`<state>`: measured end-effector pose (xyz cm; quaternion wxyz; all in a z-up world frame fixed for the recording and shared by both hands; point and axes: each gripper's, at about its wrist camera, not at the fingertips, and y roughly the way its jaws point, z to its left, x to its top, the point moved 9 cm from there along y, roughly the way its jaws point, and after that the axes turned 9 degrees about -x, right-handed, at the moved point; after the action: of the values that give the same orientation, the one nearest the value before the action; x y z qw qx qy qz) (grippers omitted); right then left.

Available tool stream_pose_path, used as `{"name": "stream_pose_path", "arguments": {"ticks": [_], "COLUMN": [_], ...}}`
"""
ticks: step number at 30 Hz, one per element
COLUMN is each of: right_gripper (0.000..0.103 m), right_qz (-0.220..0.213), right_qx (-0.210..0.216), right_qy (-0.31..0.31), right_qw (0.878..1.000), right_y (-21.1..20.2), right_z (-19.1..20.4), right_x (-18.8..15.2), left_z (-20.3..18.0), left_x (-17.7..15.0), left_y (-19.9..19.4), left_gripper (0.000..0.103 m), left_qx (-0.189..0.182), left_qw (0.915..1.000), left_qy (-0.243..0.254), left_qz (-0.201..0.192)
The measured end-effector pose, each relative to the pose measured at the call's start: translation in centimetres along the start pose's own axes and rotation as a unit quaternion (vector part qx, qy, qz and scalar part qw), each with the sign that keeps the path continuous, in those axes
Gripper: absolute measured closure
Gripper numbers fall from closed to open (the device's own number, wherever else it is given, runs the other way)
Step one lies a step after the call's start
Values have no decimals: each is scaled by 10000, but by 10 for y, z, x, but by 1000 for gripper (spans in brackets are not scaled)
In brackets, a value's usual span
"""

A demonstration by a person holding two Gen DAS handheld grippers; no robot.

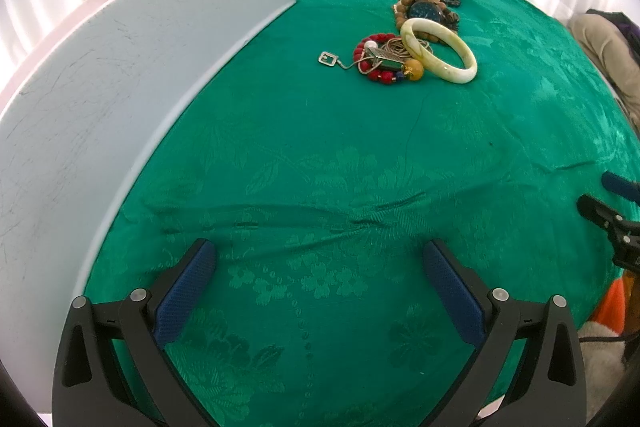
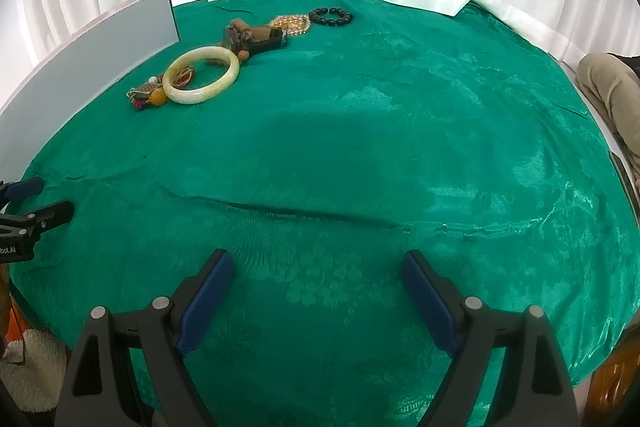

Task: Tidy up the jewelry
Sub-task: 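Move the left tool back from the box toward the jewelry pile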

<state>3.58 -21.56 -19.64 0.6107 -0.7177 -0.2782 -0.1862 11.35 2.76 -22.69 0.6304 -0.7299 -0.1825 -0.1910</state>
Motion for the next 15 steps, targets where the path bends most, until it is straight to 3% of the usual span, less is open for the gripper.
{"name": "stream_pose_path", "arguments": {"ticks": [4, 9, 15], "right_gripper": [15, 15, 15], "right_qz": [91, -434, -372], "right_qx": [59, -120, -53], "right_qy": [8, 360, 526], "right_qw": [9999, 9983, 9979], "right_y": [-3, -30, -27], "right_z": [-4, -29, -36], "right_x": [1, 11, 7], "left_z": [-2, -13, -63], "left_x": [0, 15, 57], "left_y": [-1, -25, -24], "left_gripper": [1, 1, 1], "left_qx": [-17, -283, -707], "left_qw": [9999, 9991, 9928], "left_qy": [56, 175, 954], "left_qz": [85, -273, -161]}}
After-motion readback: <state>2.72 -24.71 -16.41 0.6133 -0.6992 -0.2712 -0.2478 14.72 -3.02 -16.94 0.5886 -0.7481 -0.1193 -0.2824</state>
